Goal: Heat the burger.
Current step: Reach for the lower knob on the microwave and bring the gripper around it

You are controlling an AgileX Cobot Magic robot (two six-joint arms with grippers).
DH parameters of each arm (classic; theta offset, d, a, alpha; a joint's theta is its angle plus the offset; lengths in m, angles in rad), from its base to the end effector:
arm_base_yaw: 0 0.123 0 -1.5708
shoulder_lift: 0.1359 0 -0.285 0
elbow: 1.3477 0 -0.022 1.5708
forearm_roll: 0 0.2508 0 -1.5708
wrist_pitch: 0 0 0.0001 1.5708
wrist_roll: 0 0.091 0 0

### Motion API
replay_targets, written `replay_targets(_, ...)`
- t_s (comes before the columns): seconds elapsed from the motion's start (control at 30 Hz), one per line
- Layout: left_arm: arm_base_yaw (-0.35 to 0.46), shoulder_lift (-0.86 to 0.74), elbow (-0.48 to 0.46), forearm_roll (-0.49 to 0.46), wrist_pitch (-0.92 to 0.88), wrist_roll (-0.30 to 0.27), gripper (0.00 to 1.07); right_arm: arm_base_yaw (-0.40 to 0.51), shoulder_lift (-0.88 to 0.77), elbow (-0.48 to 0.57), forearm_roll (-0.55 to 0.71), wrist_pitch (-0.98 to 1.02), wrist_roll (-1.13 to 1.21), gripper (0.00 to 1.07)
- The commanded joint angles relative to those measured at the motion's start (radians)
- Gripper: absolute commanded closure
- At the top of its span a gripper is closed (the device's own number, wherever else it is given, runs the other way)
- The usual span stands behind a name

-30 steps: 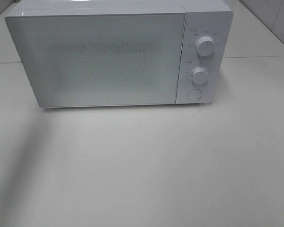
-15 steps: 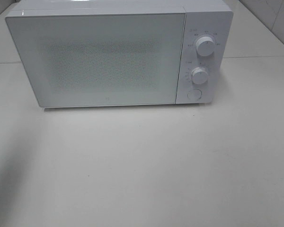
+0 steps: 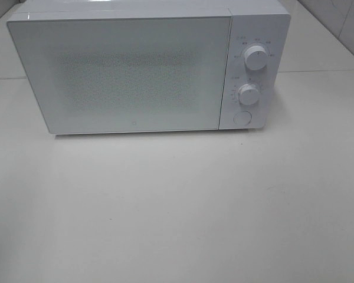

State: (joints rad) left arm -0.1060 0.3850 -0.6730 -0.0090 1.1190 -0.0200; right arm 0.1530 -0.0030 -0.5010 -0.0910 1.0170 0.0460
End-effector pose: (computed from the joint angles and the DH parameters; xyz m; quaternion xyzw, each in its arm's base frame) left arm 0.0447 -0.0055 0.3155 0.0392 0.9149 -0.0298 0.4007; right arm -0.0027 -0.0075 0.2814 -0.0441 0.8385 0.0085 0.5430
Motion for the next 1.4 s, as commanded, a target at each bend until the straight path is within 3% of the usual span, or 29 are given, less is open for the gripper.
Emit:
replay_targets(0.03,0.002,-0.11,0.015,-0.005,-0.027,-0.008,1.06,-0.004,-0.023,0.003,-0.002,-0.017,-0.006,0.53)
replay_targets(0.23,0.002,-0.301,0.044,0.0,-0.022,-0.008,1.06,-0.004,-0.023,0.003,-0.002,-0.017,-0.006,0.53)
replay_targets(0.37,0.002,-0.407,0.117,0.009,-0.016,-0.008,1.06,-0.004,-0.023,0.003,-0.002,-0.017,-0.006,0.53)
replay_targets(0.6,0.002,-0.41,0.173,0.037,-0.079,-0.004,1.06,-0.004,-0.023,0.003,-0.002,-0.017,-0.006,0.53)
replay_targets(1.2,0.002,-0.41,0.173,0.037,-0.079,0.003,1.06,-0.004,-0.023,0.001,-0.002,-0.02,-0.006,0.53)
replay_targets(1.4,0.002,-0.41,0.173,0.037,-0.08,0.003,1.06,-0.004,0.017,-0.027,0.0,-0.177,-0.009,0.53)
